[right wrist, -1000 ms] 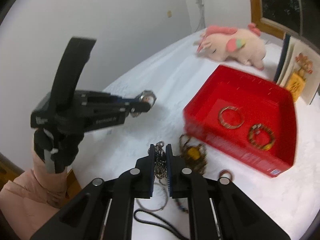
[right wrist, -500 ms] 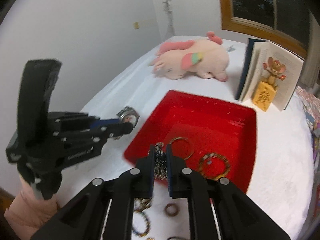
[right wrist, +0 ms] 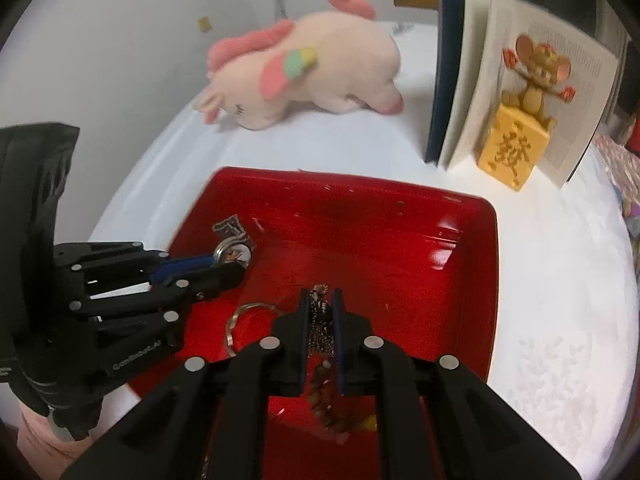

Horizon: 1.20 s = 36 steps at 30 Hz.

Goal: Organize jewelry
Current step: 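Carry the ring and chain with both grippers over the red tin box, then open both grippers to drop the ring and chain into the box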

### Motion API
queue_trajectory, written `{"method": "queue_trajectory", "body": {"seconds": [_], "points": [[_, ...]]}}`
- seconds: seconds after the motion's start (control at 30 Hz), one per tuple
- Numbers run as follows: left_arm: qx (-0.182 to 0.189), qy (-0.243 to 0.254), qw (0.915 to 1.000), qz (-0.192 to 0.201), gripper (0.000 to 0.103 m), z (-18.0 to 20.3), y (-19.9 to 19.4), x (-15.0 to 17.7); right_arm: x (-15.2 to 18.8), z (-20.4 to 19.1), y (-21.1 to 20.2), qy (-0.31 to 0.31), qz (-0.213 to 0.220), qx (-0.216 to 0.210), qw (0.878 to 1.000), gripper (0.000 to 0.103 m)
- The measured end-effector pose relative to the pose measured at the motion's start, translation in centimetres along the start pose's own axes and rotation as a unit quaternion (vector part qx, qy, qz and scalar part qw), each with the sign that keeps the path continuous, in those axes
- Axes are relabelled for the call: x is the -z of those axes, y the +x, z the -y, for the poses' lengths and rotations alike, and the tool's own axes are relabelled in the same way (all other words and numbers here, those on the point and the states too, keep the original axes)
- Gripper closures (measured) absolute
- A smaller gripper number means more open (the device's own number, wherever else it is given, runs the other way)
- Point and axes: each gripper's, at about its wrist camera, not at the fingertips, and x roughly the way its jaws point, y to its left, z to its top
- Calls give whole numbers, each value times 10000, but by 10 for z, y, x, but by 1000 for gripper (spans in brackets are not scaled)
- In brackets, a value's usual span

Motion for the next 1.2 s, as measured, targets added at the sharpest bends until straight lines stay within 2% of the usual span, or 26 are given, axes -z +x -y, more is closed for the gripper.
{"method": "queue_trajectory", "body": {"seconds": [0.2, 0.33, 0.77, 0.87, 0.93, 1.0, 1.1, 1.17, 1.2], "points": [[-238, -178, 9993, -236, 94, -4, 28, -8, -2, 11, 17, 187, -143, 155, 9996, 93], [-260, -272, 9986, -378, 94, -5, 40, -9, -3, 19, 26, 302, -213, 268, 9990, 93], [-317, -289, 9983, -384, 93, -7, 38, -13, 0, 20, 33, 315, -272, 342, 9985, 92], [-296, -288, 9985, -368, 92, -7, 35, -12, 0, 18, 32, 285, -246, 380, 9986, 89], [-305, -274, 9986, -348, 92, -7, 33, -10, 0, 17, 29, 275, -209, 435, 9985, 81], [-287, -298, 9986, -344, 92, -8, 32, -9, 1, 18, 27, 282, -181, 449, 9984, 81], [-135, -330, 9989, -318, 72, -9, 27, -8, 3, 16, 20, 258, -80, 527, 9982, 81], [9, -286, 9993, -250, 47, -7, 21, -7, 6, 14, 15, 239, -43, 432, 9988, 81], [25, -280, 9994, -192, 43, -7, 16, -5, 9, 13, 11, 226, 5, 388, 9990, 81]]}}
